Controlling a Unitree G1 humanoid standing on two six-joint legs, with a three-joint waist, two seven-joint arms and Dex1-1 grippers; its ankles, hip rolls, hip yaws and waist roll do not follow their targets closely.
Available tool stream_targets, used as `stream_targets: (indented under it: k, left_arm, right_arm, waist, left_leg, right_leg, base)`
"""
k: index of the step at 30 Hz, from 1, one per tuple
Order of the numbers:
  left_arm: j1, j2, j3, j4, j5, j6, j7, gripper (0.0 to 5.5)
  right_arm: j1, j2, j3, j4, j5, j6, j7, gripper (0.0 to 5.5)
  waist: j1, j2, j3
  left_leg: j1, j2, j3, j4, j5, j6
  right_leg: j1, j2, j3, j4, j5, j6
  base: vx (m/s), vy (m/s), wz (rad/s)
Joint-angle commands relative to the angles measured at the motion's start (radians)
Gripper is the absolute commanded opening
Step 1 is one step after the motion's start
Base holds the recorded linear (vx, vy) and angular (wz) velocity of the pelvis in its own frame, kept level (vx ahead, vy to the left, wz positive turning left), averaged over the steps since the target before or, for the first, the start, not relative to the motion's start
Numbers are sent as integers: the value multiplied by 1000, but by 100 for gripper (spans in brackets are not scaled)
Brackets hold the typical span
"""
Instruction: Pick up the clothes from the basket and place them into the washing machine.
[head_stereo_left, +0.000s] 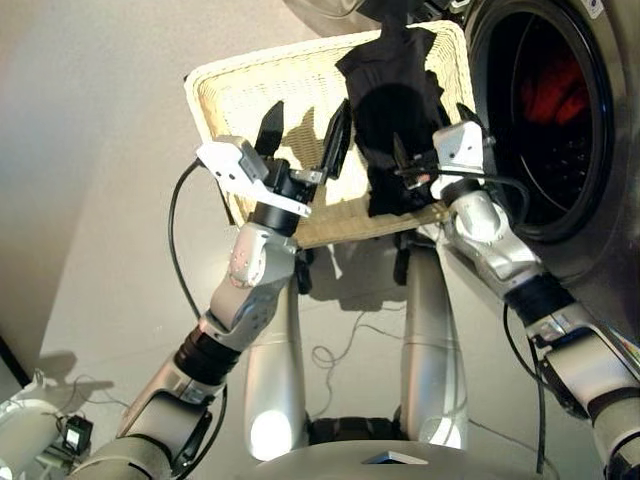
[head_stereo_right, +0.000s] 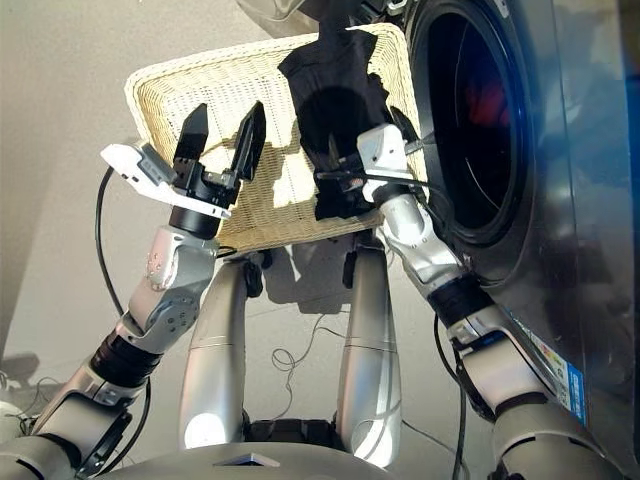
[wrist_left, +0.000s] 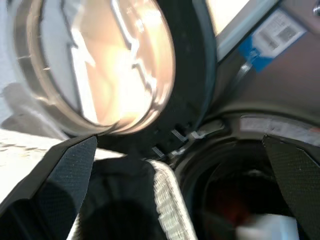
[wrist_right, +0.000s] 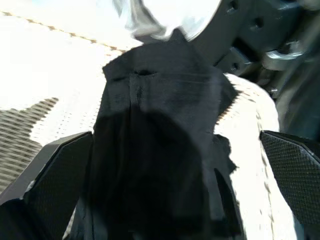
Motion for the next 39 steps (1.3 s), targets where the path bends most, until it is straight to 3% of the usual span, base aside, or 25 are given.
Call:
stream_targets:
  k: [1,11,19,37,38,39]
  left_arm:
    - [-1,6,-4,-139,37,-59,3,550]
    - [-32,-6,-11,-140,39,-53,16,550]
    - [-67,1,-14,-142,59,-49,33,550]
    - [-99,10,-18,-145,70,-40,43,550]
    - [-98,13,-18,-148,70,-40,42,550]
    - [-99,14,-19,-148,70,-39,42,550]
  right_arm:
    - [-68,33,1,40,3,-14,-25,550]
    - [-235,117,15,442,13,38,-15,550]
    - [-288,138,3,630,6,61,-7,550]
    - [-354,152,0,748,10,82,11,550]
    - [-356,150,3,746,9,82,12,403]
    - [-355,148,4,743,9,80,9,0]
  waist:
    - [45,18,-17]
    - [75,41,-17]
    - [85,56,-17]
    - [94,79,-17]
    - [93,77,-17]
    - [93,75,-17]
  left_leg:
    - [-41,40,-22,54,-8,-34]
    - [-104,36,-25,84,-10,-37]
    - [-142,35,-29,110,-20,-34]
    - [-179,25,-23,125,-22,-28]
    - [-181,25,-24,128,-23,-28]
    - [-182,25,-24,130,-24,-28]
  right_leg:
    - [26,-10,30,65,-93,59]
    - [-33,-6,16,89,-96,56]
    - [-71,-7,8,118,-105,59]
    - [-116,-6,4,135,-109,57]
    - [-118,-6,3,137,-110,56]
    - [-120,-6,1,138,-112,56]
  base:
    - [0,0,0]
    - [0,0,0]
    - [0,0,0]
    - [0,0,0]
    - [0,0,0]
    - [0,0,0]
